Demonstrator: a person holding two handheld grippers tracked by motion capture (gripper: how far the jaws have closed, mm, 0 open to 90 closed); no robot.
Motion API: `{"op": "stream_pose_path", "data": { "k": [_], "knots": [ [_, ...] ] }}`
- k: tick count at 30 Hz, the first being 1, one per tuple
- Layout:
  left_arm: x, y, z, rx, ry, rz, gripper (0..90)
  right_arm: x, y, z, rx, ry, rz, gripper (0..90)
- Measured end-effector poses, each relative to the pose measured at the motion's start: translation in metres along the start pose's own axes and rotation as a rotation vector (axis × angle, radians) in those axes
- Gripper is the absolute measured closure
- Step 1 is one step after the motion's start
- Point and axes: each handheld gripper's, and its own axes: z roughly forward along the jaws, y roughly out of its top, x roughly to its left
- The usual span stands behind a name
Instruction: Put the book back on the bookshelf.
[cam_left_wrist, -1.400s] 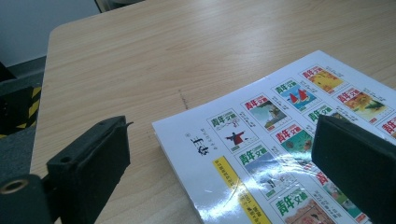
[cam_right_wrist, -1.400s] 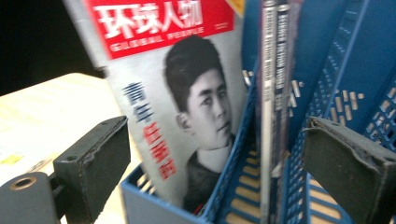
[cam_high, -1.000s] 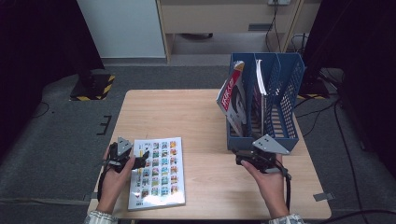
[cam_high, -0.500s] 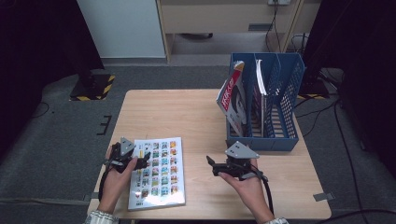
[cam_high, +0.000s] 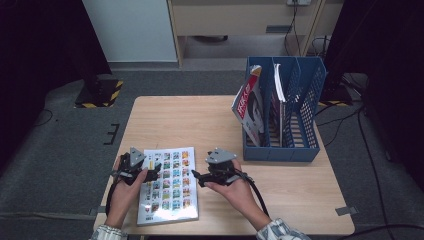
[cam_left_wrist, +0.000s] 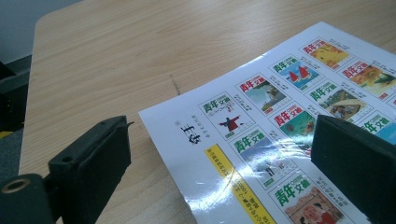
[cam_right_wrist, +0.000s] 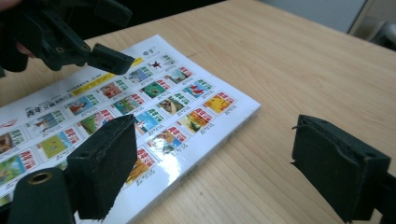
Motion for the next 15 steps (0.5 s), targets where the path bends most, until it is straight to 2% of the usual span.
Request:
{"op": "stream_pose_path", "data": {
  "k": [2, 3, 6, 10, 13, 15],
  "knots": [
    [0.0, 0.0, 0.0, 0.0, -0.003, -0.005, 4.5, 0.001, 0.001, 0.017, 0.029, 0.01, 0.006, 14.7],
    [0.0, 0.0, 0.001, -0.005, -0.007, -0.016, 4.5, 0.002, 0.001, 0.022, 0.042, 0.012, 0.007, 14.7],
    [0.0, -0.001, 0.003, 0.005, -0.012, -0.014, 4.5, 0.003, 0.0, 0.034, 0.066, 0.023, -0.002, 15.4],
    [0.0, -0.001, 0.005, 0.013, -0.024, -0.019, 4.5, 0.003, -0.006, 0.042, 0.118, 0.047, 0.025, 15.0],
    [-0.001, 0.0, 0.006, 0.01, -0.04, -0.041, 4.6, 0.006, -0.006, 0.044, 0.116, 0.07, 0.046, 15.0],
    [-0.001, 0.0, 0.006, 0.013, -0.036, -0.039, 4.7, 0.009, -0.006, 0.045, 0.118, 0.077, 0.045, 14.5]
  ]
}}
